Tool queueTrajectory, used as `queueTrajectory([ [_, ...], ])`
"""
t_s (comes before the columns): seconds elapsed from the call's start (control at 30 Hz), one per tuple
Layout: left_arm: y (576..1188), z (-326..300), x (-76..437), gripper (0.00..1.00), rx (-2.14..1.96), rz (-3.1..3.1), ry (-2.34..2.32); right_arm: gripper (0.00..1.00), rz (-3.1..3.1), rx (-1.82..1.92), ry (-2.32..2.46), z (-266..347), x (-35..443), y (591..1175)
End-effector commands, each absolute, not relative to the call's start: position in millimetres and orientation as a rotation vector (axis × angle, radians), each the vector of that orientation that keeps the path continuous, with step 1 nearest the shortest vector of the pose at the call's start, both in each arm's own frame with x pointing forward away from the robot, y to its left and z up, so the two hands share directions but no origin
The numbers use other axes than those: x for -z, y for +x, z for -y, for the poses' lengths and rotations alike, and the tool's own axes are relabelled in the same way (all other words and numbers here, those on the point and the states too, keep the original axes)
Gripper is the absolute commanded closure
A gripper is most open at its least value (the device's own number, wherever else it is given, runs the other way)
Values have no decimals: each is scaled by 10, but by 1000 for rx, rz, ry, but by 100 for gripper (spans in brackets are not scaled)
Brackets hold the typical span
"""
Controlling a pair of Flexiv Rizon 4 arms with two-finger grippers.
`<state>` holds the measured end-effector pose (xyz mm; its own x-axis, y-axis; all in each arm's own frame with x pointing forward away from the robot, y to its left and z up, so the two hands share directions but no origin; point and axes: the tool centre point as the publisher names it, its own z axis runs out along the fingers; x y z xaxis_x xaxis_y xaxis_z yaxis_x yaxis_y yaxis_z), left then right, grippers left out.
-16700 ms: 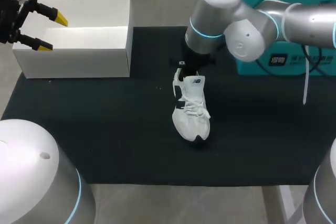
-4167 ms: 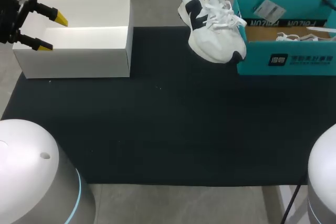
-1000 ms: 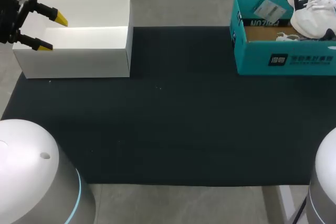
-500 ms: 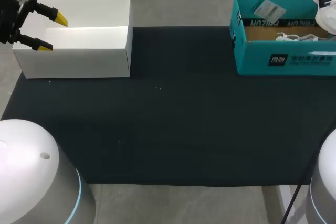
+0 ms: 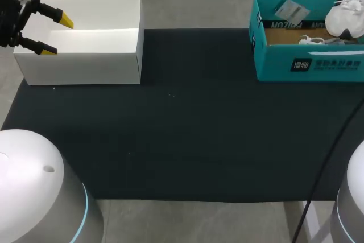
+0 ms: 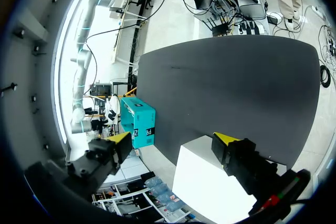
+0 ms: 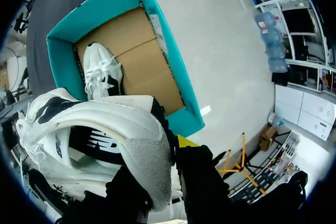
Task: Take the shoe out of the shoebox, open the shoe tongue, remove and reinsert the insole, then place the shoe into the shoebox
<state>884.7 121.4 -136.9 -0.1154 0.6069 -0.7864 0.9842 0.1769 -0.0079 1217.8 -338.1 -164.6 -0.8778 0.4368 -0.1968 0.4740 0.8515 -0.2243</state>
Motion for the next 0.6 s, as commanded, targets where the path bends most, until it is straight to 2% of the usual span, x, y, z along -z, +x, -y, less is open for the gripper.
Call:
queueTrajectory([
  [0.03, 8850, -1212, 1363, 0, 739, -1807, 1506, 100, -2693, 316, 1481, 3382, 1597, 12243],
  [0.27, 8850, -1212, 1363, 0, 739, -1807, 1506, 100, -2336, 129, 1999, 3526, 1609, 12239],
  [0.6, 8850, -1212, 1363, 0, 739, -1807, 1506, 100, -1905, 103, 2345, 3657, 1640, 12144],
])
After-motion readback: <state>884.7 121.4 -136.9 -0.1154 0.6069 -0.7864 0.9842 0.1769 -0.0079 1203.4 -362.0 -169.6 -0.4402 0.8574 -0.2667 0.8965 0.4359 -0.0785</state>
